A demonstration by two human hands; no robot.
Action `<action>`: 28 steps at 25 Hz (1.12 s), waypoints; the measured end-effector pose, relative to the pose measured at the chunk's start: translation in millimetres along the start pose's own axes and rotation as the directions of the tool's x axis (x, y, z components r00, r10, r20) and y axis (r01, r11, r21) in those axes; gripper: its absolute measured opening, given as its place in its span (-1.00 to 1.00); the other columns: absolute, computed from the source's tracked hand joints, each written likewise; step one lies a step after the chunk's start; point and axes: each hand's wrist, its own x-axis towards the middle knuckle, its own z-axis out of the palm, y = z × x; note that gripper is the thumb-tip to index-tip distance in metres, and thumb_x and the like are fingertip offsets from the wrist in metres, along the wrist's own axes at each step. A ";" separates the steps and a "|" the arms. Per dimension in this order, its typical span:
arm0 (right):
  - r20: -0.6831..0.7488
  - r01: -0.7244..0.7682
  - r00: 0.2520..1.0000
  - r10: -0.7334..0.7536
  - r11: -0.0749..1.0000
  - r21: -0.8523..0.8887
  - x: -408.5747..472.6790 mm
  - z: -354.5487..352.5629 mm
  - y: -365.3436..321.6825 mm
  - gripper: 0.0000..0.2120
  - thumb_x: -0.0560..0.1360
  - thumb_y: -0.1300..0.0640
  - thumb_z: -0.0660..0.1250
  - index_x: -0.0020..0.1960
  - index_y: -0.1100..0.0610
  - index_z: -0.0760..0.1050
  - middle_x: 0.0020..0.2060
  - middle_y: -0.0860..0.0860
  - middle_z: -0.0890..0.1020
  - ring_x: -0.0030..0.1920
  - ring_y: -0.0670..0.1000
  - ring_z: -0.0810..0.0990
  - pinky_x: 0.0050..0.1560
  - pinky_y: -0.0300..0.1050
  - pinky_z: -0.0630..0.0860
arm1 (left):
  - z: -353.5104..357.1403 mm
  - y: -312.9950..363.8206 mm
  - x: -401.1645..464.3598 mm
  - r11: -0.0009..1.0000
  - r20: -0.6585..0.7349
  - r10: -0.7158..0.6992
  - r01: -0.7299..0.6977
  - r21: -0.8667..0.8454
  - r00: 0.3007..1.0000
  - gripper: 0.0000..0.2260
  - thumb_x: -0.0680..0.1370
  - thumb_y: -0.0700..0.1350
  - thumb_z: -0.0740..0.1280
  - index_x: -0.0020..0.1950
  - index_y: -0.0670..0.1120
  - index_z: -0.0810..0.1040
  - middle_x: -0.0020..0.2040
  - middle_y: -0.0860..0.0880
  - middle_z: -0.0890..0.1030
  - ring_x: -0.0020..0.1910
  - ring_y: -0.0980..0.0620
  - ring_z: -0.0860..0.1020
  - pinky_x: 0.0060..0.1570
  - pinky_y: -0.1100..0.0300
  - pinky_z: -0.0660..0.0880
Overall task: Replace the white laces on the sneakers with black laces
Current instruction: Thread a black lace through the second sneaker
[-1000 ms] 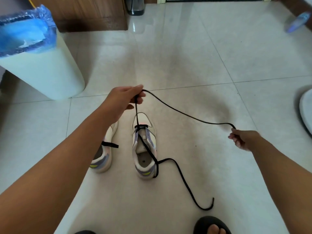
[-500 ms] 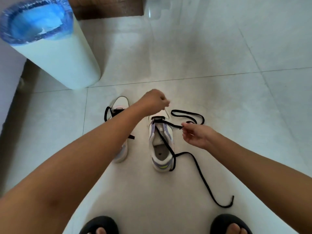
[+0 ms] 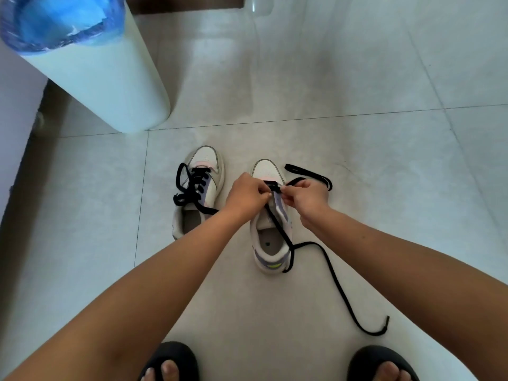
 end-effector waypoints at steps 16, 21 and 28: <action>0.231 0.094 0.972 -0.050 0.978 -0.186 -39.8 -10.7 6.9 -0.81 0.48 0.27 0.28 0.06 0.09 0.50 -0.23 -0.02 0.54 -0.24 -0.12 0.48 -0.28 -0.36 0.39 | 27.0 8.2 -7.3 0.955 -0.176 -0.018 0.069 0.289 0.984 -0.82 0.56 -0.10 0.22 0.10 -0.06 0.56 0.14 -0.07 0.34 0.16 -0.08 0.33 0.02 0.12 0.32; 0.262 0.198 0.960 -0.095 0.893 -0.404 -41.7 -21.8 17.5 -0.46 0.47 0.13 0.36 0.38 0.17 0.24 -0.20 0.02 0.40 -0.22 -0.07 0.41 -0.25 -0.27 0.38 | 16.9 16.1 -7.7 0.936 0.006 0.044 -0.043 0.350 0.999 -0.75 0.57 -0.18 0.17 0.22 -0.24 0.41 0.25 -0.20 0.30 0.21 -0.14 0.32 0.09 0.16 0.33; 0.468 0.402 0.866 -0.178 0.805 -0.437 -60.8 -17.0 13.3 -0.51 0.43 0.20 0.42 0.19 -0.03 0.21 -0.18 -0.09 0.37 -0.27 -0.20 0.42 -0.33 -0.43 0.35 | -4.5 25.1 -3.8 0.925 0.164 -0.076 0.009 0.379 0.984 -0.75 0.57 -0.21 0.14 0.21 -0.27 0.43 0.27 -0.22 0.28 0.20 -0.16 0.38 0.00 0.16 0.35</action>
